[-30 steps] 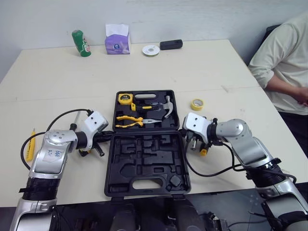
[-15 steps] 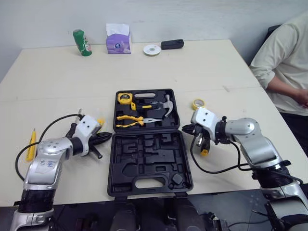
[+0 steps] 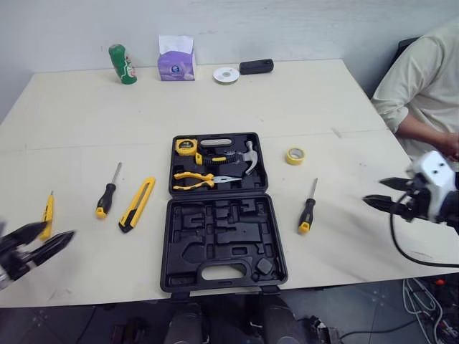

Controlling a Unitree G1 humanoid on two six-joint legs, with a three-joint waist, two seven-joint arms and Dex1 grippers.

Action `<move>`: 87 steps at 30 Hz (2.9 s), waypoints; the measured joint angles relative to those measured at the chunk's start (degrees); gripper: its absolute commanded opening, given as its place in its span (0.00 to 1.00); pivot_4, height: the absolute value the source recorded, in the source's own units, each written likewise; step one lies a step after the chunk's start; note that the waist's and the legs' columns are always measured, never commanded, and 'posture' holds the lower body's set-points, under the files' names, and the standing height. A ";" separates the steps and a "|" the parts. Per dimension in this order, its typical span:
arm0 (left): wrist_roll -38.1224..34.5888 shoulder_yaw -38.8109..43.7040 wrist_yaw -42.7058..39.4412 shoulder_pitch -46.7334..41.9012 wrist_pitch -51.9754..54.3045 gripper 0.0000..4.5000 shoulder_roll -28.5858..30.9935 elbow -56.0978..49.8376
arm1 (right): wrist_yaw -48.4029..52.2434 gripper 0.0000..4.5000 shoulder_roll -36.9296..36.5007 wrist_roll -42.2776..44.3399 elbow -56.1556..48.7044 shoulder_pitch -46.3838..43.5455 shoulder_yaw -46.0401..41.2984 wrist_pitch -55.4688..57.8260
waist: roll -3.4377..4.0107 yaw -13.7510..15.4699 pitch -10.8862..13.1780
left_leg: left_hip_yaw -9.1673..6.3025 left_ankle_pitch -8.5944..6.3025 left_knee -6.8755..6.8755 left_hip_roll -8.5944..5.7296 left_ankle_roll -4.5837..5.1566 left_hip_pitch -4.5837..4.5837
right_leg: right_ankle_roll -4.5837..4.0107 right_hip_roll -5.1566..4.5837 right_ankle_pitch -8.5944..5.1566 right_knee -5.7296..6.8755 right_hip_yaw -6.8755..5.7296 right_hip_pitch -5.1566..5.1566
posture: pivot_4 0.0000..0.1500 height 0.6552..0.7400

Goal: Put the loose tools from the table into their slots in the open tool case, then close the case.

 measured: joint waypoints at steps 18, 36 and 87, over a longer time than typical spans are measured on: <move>6.81 1.86 3.25 4.03 -16.67 1.00 10.79 29.53 | 0.95 1.00 -6.09 -2.32 21.50 -6.99 1.37 -15.40 | 0.14 -0.20 0.01 | 0.14 -0.40 -0.10 0.23 -0.45 -0.03 | -0.07 0.00 -0.03 -0.08 0.07 -0.18 | 1.00 0.83; -9.87 -16.53 38.07 -21.24 38.09 1.00 -4.86 -21.86 | -1.68 1.00 14.67 28.96 -25.41 -21.92 12.43 20.14 | 0.16 0.17 0.03 | 0.16 0.15 -0.08 0.16 -0.53 -0.04 | 0.04 0.07 0.08 0.07 0.15 -0.12 | 1.00 0.83; -3.87 -71.69 -4.45 -59.99 20.38 0.23 17.13 -19.83 | -7.54 1.00 13.38 22.69 -37.77 -5.65 19.27 15.31 | -0.18 1.63 -0.12 | 0.22 0.22 -0.02 0.32 -0.67 -0.12 | 0.02 0.74 0.07 -0.10 0.44 -0.15 | 1.00 0.83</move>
